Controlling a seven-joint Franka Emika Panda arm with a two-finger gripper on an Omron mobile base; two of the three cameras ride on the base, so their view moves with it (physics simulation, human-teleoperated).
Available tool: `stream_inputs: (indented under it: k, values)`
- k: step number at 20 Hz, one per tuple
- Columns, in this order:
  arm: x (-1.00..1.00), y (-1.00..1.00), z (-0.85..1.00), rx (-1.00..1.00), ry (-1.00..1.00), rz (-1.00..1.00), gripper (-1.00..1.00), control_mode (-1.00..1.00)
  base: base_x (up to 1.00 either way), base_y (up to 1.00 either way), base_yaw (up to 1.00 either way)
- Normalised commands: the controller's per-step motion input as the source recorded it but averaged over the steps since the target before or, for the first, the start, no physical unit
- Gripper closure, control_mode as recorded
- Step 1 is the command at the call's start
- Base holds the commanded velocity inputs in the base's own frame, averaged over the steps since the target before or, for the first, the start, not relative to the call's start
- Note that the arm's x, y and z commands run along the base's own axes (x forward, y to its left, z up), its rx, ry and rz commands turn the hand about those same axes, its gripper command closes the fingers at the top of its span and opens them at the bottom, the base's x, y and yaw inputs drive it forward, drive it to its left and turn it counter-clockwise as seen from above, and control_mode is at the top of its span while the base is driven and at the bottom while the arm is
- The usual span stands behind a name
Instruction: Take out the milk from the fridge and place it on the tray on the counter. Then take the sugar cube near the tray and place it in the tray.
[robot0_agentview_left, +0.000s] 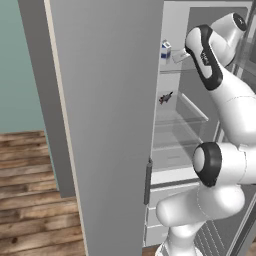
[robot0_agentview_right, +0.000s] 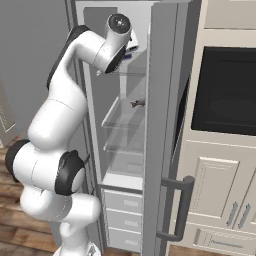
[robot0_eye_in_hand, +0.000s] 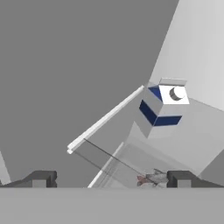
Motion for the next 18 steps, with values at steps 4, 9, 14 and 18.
stream_inputs:
  k: [4, 9, 14, 18]
  values:
    - [0.41, -0.12, 0.0, 0.01, 0.02, 0.0, -1.0, -1.0, 0.0, 0.0, 0.0]
    - [0.4, -0.18, 0.0, 0.0, 0.03, 0.05, -1.0, -1.0, 0.0, 0.0, 0.0]
    - [0.39, -0.22, 0.0, 0.01, 0.01, 0.06, -1.0, -1.0, 0.0, 0.0, 0.0]
    - [0.41, -0.1, 0.0, 0.02, 0.0, 0.09, -1.0, -1.0, 0.0, 0.0, 0.0]
